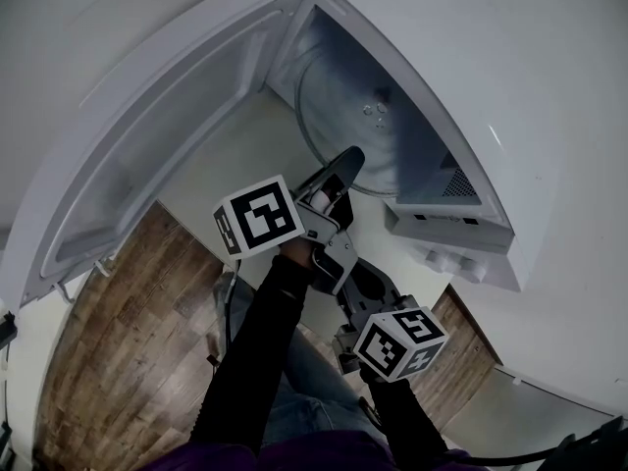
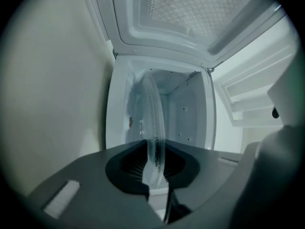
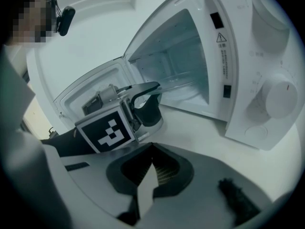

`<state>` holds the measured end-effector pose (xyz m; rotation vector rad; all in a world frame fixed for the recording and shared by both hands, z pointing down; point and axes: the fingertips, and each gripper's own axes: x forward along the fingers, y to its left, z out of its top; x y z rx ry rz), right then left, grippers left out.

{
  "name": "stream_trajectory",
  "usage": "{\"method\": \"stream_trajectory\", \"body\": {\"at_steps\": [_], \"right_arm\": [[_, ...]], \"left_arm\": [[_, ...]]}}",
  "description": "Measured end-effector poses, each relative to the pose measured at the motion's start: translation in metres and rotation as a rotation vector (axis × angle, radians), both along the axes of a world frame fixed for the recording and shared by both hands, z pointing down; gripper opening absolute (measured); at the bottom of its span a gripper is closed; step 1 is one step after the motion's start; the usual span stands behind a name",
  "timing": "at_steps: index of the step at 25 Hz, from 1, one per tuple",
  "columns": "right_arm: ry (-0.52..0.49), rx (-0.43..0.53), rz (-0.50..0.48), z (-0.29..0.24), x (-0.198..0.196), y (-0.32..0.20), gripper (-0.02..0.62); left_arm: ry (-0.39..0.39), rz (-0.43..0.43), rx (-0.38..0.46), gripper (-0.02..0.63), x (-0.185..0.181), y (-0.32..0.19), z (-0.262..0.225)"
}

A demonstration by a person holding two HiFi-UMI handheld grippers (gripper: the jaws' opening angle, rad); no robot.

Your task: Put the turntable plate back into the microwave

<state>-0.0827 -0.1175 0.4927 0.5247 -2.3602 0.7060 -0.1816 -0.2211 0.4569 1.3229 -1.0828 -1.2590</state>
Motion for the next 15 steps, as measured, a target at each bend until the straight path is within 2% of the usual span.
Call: {"method": "stream_trajectory", "body": {"at_steps": [8, 15], "right_arm": [[-0.009, -0.006, 0.015, -0.002, -0.002, -0.008, 0.009], [-0.002, -0.005, 0.012, -0.001, -0.006, -0.013, 0.009]], "left_arm": [[-0.018, 0.017, -0.009, 0.055, -0.002, -0.014, -0.001], [-0.002, 0.01, -0.019, 0.055, -0.007, -0.023, 0.003]]}}
